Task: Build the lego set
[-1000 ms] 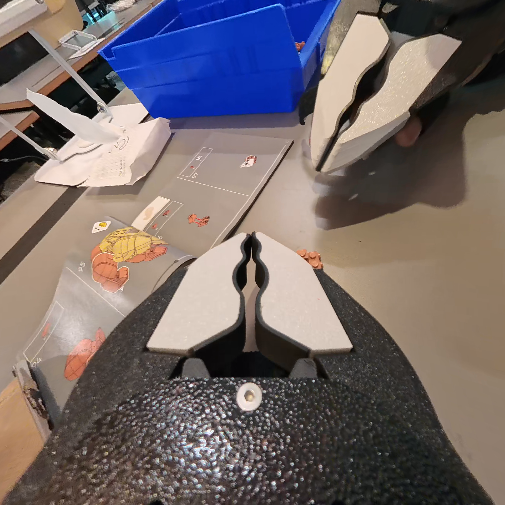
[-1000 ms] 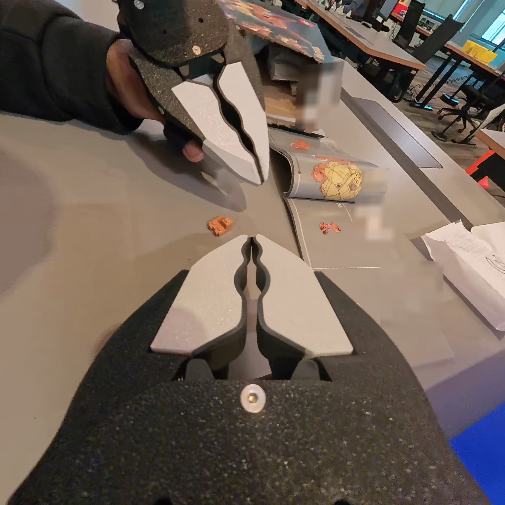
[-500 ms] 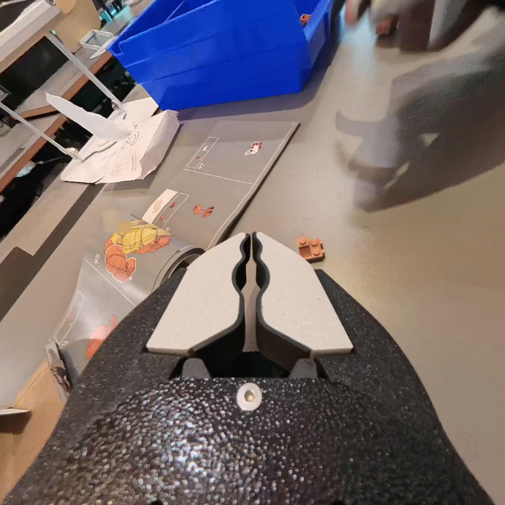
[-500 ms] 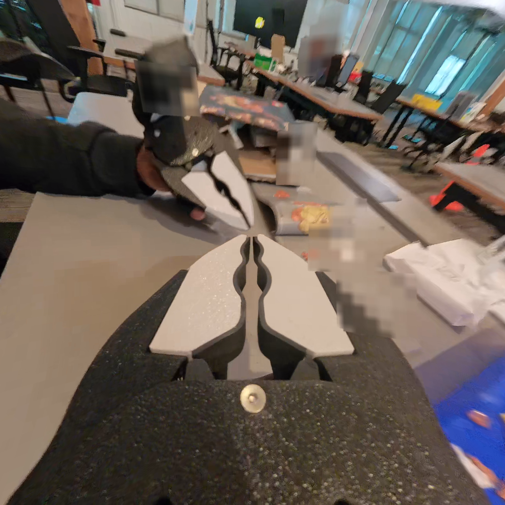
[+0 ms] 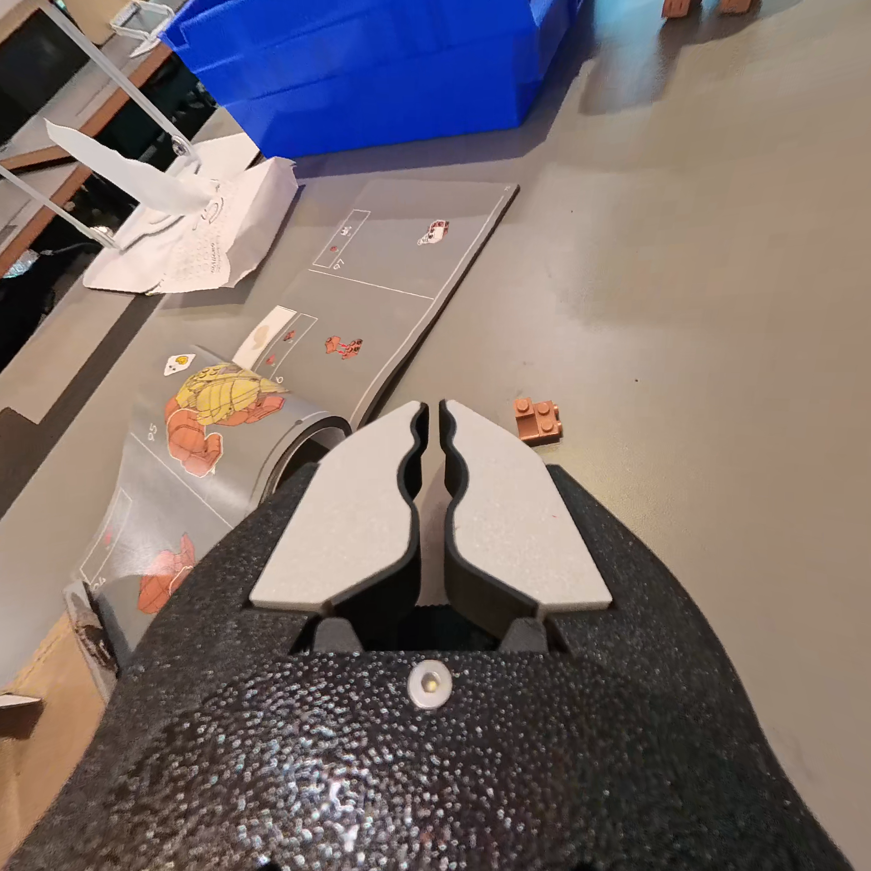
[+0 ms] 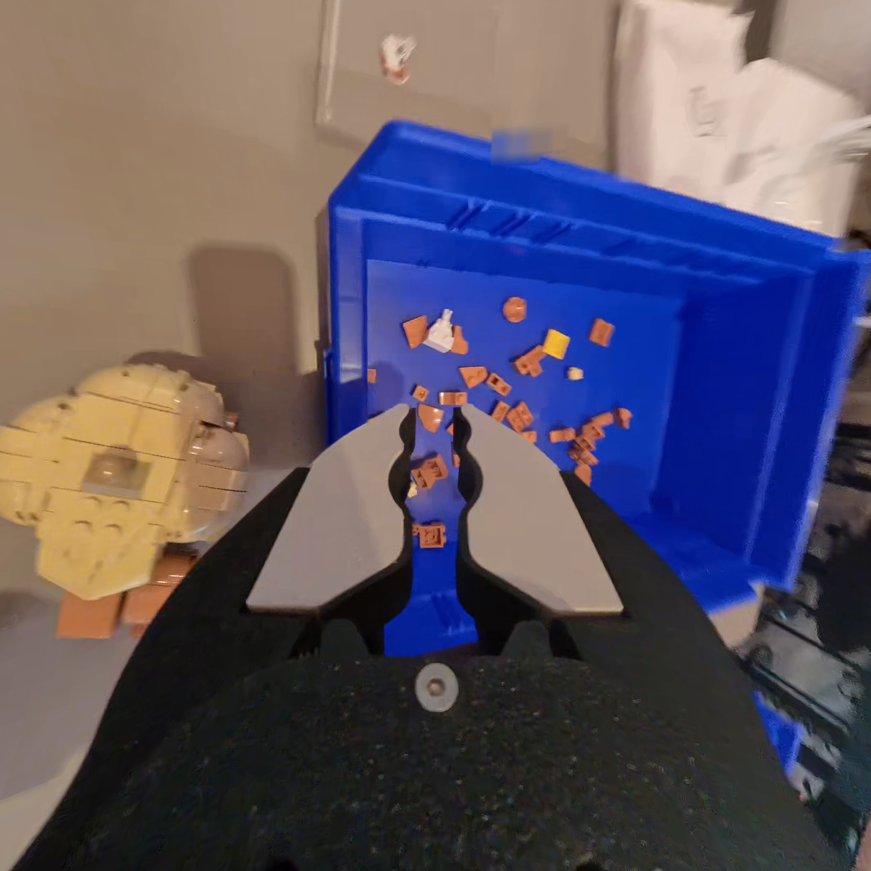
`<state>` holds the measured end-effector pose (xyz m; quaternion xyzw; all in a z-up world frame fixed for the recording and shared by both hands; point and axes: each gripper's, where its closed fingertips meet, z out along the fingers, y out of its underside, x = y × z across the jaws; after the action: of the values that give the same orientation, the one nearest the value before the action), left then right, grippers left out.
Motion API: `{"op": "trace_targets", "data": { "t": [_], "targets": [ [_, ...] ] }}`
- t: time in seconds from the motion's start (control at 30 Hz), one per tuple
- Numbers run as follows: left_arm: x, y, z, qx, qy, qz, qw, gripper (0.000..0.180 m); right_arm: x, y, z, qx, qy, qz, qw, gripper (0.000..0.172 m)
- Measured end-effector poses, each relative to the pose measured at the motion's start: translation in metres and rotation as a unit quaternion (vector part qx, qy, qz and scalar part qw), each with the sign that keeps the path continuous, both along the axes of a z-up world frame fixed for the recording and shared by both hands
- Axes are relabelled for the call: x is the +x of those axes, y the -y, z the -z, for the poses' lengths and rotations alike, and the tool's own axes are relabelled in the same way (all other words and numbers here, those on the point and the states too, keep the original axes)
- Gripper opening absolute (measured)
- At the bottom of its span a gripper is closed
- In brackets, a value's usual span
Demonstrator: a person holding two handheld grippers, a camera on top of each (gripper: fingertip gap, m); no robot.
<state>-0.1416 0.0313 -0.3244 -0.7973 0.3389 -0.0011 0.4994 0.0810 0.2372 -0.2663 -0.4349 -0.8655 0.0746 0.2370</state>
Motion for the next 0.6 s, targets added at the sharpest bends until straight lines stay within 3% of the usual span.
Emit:
{"op": "trace_targets", "data": {
  "t": [0.1, 0.17, 0.43, 0.6],
  "targets": [
    [0.0, 0.0, 0.001, -0.007, 0.002, 0.002, 1.0, 0.004, -0.004, -0.016, 0.026, -0.004, 0.073, -0.042, 0.996, 0.019],
    [-0.001, -0.001, 0.0, -0.009, 0.013, 0.003, 1.0, 0.004, -0.009, -0.027, 0.029, -0.012, 0.081, -0.045, 0.996, 0.024],
    [-0.001, -0.001, -0.001, -0.023, 0.036, 0.007, 0.999, 0.004, -0.037, -0.059, -0.011, -0.012, -0.059, 0.011, 0.998, 0.024],
    [-0.001, 0.0, -0.004, -0.018, 0.046, 0.01, 0.999, 0.004, -0.021, -0.053, -0.031, -0.032, -0.124, 0.049, 0.991, 0.019]
  ]
}}
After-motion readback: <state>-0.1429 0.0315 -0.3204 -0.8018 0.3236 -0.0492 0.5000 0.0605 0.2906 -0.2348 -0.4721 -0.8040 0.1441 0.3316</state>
